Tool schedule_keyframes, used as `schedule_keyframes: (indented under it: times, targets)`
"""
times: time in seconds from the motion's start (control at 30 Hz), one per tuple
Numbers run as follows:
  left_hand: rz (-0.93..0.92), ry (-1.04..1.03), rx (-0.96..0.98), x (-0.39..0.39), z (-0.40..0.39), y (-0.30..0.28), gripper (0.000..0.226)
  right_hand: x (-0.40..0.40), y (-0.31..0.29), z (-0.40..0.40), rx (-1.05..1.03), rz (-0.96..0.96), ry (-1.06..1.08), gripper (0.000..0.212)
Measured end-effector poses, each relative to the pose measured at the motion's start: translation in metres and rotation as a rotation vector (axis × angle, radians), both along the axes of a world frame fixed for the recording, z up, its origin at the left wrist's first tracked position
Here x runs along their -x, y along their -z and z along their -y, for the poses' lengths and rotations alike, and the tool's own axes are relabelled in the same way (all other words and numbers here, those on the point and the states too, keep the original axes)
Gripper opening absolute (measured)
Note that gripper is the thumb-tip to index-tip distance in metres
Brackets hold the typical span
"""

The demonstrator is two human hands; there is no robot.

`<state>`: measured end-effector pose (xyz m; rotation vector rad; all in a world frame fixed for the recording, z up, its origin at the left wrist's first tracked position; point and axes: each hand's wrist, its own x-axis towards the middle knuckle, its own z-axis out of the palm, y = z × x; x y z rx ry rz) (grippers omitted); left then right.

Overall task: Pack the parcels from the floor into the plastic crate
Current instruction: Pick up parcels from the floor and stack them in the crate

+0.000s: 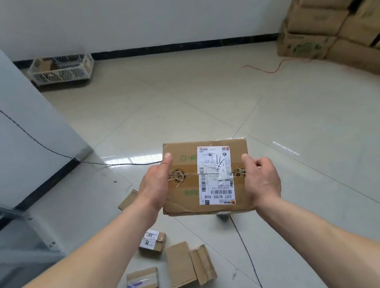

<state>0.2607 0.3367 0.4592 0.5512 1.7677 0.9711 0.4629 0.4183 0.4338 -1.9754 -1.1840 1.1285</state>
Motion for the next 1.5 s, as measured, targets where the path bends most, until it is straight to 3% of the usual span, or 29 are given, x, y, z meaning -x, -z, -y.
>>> schedule_keyframes:
  times: [0.13,0.6,1.07,1.3,1.5]
  targets:
    - [-0.029,-0.090,-0.052,-0.021,0.036,-0.039,0.052,-0.009,-0.037,0.016,-0.060,-0.039,-0.090,0.035]
    - [-0.022,-0.315,-0.199,-0.058,0.156,-0.113,0.056,-0.016,-0.118,0.090,-0.145,-0.071,-0.349,0.040]
    - [-0.046,-0.405,-0.254,0.029,0.319,-0.139,0.057,0.090,-0.149,0.230,-0.167,-0.012,-0.550,0.049]
    - [-0.097,-0.413,-0.266,0.093,0.427,-0.147,0.073,0.156,-0.155,0.326,-0.203,-0.038,-0.614,0.047]
    - [-0.134,-0.499,-0.284,0.127,0.498,-0.157,0.065,0.202,-0.166,0.391,-0.203,-0.073,-0.714,0.045]
